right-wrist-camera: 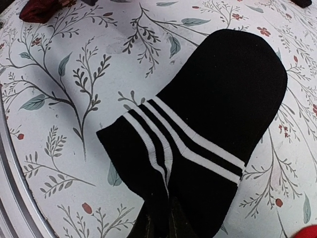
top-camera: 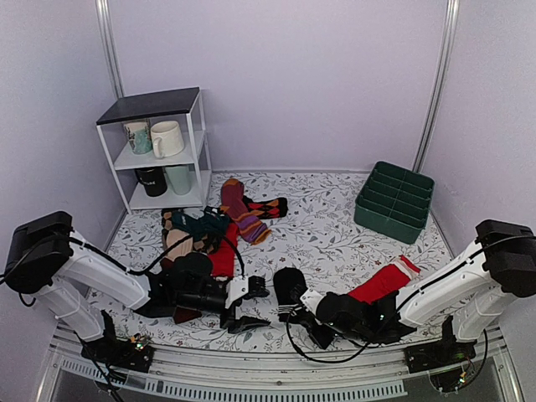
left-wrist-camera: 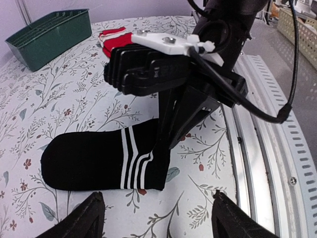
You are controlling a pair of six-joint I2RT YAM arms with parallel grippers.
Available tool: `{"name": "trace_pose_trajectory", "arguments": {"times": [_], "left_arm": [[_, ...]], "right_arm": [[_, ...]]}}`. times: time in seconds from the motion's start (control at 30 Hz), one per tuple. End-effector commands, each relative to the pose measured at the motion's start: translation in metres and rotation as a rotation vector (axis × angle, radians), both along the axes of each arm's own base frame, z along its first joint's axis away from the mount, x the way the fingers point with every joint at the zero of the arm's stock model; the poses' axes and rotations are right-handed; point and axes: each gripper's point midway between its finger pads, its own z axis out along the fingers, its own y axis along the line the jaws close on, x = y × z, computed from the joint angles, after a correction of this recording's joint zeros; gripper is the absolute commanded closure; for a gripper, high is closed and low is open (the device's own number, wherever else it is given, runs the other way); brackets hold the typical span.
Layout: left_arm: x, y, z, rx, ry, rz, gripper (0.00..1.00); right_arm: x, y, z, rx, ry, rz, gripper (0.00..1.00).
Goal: Roll the socks
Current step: Pick up the sock from the center of the board.
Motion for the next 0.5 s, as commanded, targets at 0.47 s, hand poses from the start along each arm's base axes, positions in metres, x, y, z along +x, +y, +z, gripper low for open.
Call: {"name": "trace_pose_trajectory", "arguments": {"times": [0.47], "left_arm": [[-0.029, -0.021, -0.007, 0.08, 0.045, -0.208, 0.28]], "right_arm": [[-0.049, -0.045, -0.054, -0.197, 0.658, -0.117, 0.91]]}}
